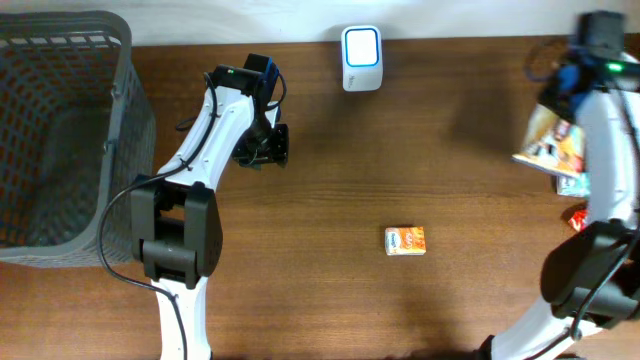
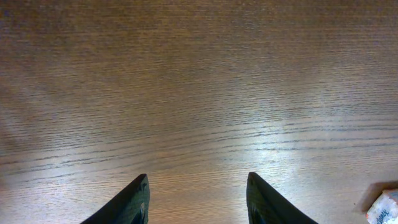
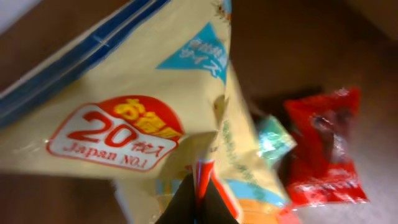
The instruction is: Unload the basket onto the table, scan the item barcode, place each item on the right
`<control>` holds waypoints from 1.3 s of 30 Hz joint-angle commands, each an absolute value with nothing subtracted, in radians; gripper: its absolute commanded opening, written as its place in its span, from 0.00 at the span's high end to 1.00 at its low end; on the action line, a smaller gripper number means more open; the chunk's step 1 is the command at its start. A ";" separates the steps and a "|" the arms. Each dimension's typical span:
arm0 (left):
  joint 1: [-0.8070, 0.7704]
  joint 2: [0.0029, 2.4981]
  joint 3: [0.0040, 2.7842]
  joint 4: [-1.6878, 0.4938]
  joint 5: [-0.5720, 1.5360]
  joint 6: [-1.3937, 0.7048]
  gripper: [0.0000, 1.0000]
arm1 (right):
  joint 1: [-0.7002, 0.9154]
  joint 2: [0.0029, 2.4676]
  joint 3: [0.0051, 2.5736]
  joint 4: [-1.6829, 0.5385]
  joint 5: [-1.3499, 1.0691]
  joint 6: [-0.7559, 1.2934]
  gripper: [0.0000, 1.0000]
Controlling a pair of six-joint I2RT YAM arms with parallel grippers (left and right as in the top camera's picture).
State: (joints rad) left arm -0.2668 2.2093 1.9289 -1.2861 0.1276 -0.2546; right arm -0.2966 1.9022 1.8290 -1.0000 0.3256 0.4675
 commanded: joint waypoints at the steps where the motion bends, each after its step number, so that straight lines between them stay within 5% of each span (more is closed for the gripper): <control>1: -0.266 2.193 1.934 -1.288 0.142 -0.254 0.51 | -0.385 1.935 1.831 -1.036 0.276 0.514 0.96; 10: -0.266 2.193 1.934 -1.290 0.142 -0.254 0.50 | -0.538 2.001 1.743 -1.036 0.269 0.662 0.96; 15: -0.266 2.193 1.934 -1.291 0.142 -0.254 0.47 | -0.537 1.991 1.760 -1.035 0.249 0.594 0.61; 16: -0.266 2.193 1.934 -1.291 0.142 -0.254 0.47 | -0.537 1.982 1.769 -1.041 0.242 0.559 0.46; 17: -0.266 2.193 1.934 -1.291 0.142 -0.254 0.46 | -0.537 1.969 1.785 -1.055 0.243 0.548 0.02; 23: -0.266 2.193 1.934 -1.287 0.142 -0.254 0.45 | -0.537 1.857 1.936 -1.198 0.172 0.545 0.02; 31: -0.267 2.193 1.934 -1.290 0.143 -0.253 0.36 | -0.537 1.670 2.014 -1.367 -0.369 0.422 0.02; 39: -0.344 2.193 1.934 -1.308 0.331 -0.155 0.37 | -0.531 1.684 2.012 -1.445 -0.246 0.422 0.02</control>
